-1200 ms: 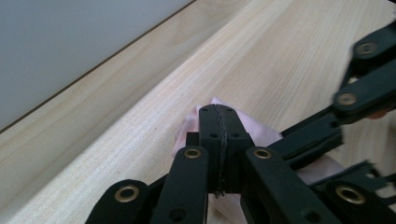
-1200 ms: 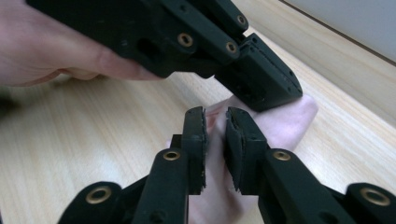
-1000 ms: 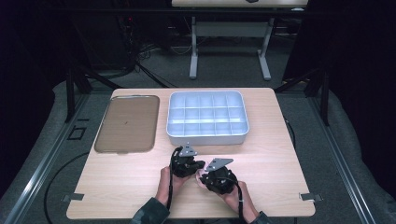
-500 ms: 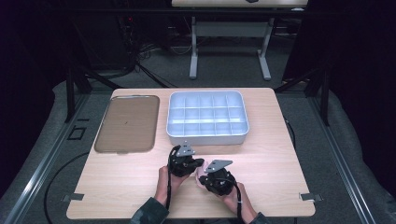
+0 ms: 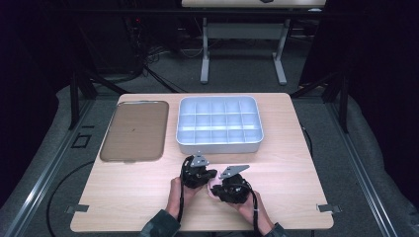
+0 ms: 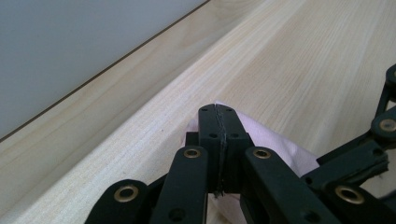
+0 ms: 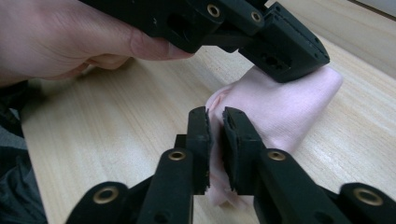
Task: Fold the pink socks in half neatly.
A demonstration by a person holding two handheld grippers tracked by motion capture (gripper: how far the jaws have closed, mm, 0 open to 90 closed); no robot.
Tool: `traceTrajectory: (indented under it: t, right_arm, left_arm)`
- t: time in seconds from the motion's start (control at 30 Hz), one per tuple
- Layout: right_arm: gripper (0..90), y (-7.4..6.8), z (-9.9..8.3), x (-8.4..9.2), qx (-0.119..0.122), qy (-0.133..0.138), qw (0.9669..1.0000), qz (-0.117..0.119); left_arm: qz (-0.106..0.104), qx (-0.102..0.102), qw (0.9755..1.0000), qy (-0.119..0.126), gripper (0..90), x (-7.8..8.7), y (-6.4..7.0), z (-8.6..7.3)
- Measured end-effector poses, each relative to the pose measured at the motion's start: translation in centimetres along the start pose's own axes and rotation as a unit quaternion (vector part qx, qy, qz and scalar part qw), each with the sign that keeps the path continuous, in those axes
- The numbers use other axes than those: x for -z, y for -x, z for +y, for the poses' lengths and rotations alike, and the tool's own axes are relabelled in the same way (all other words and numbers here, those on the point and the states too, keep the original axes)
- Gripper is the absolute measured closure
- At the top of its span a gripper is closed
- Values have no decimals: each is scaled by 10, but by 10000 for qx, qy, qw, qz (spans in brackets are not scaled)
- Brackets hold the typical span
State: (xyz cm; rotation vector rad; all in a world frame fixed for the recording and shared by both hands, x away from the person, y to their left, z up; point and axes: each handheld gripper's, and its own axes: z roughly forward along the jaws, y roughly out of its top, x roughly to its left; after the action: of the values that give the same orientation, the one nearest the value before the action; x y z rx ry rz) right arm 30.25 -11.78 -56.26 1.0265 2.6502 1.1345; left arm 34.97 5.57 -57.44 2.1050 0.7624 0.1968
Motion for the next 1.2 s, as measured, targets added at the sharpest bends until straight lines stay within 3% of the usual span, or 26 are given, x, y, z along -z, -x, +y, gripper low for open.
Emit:
traceTrajectory:
  t: [0.17,0.27,0.37,0.4,0.47,0.53,0.67,0.9,1.03,1.2]
  right_arm:
    - [748,10,2,18,-244,70,9994,253]
    - [711,24,5,29,-727,243,9970,81]
    - [611,31,9,23,-1004,165,9947,149]
    - [592,30,11,17,-1061,108,9943,64]
    - [546,31,13,7,-1073,-133,9941,-123]
    - [492,32,14,-1,-1103,-277,9934,-132]
    - [427,33,14,-8,-1066,-371,9934,-181]
    - [468,33,17,-12,-1037,-510,9932,-139]
    - [508,34,19,-12,-1107,-598,9920,-53]
    - [546,33,20,-11,-1196,-674,9905,-32]
  left_arm:
    - [54,19,10000,34,899,0,1,-2]
    - [86,9,9999,53,898,0,1,-2]
    - [133,-12,9999,55,899,0,2,-2]
    - [136,-13,9999,54,899,0,3,-2]
    - [130,2,9999,63,898,0,3,-3]
    - [129,20,9999,71,899,0,2,-3]
    - [107,14,9999,84,898,1,1,-4]
    - [151,4,9999,74,889,2,2,-4]
    - [293,36,9996,45,799,4,0,-2]
    - [513,184,9985,-32,614,14,-6,-2]
